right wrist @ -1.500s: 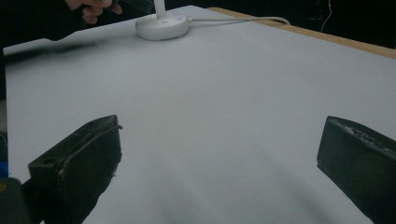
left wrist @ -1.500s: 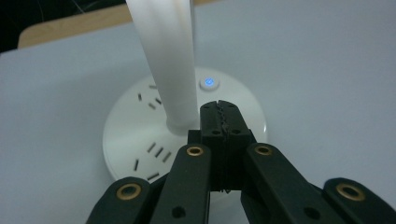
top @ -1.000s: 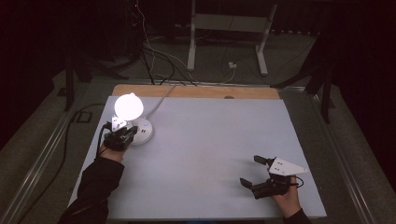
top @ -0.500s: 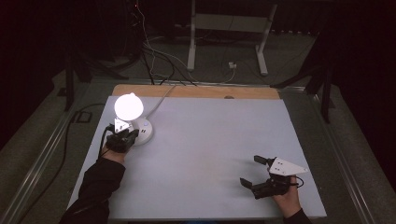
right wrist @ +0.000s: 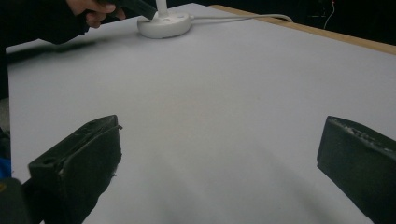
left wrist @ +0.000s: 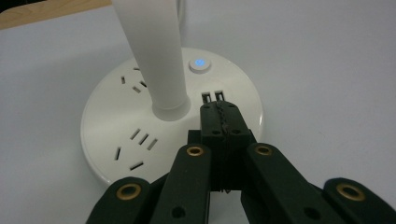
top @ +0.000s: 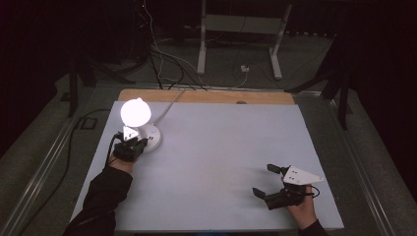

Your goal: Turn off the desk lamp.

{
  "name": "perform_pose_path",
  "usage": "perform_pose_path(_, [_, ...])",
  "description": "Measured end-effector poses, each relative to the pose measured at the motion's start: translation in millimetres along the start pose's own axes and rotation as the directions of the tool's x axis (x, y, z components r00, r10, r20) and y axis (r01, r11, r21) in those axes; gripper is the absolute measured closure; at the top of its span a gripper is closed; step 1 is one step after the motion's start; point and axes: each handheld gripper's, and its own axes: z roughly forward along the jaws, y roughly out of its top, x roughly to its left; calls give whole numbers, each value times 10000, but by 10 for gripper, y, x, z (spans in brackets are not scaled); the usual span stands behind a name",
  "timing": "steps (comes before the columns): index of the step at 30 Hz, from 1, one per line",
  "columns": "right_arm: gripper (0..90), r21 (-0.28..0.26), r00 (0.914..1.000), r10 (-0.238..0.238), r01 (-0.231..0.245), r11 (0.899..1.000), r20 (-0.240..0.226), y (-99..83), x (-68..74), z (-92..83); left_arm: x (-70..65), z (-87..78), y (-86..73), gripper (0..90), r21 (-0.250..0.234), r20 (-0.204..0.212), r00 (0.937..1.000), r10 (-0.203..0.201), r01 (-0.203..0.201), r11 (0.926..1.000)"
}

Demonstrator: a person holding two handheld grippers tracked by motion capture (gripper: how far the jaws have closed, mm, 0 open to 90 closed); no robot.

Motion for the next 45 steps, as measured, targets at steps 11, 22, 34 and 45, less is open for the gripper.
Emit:
perform_pose_path(11, [0, 67, 10000, -27, 27, 10000, -28, -4, 3, 10, 5, 11, -3, 900, 36, 112, 9997, 198, -198, 9998])
perform_pose_path(22, [0, 63, 10000, -2, 3, 10000, -46, -5, 3, 9, -3, -39, 18, 900, -269, -72, 10000, 49, -51, 9996])
perform_pose_path(34, [0, 60, 10000, 30, -29, 10000, -42, -6, -2, 3, 12, -239, 103, 711, -594, 361, 9971, -667, 687, 9959])
perform_pose_path(45, [0, 5, 10000, 38, -38, 10000, -41, -2, -9, 2, 25, -383, 92, 381, -819, 779, 9908, -1109, 1172, 9897])
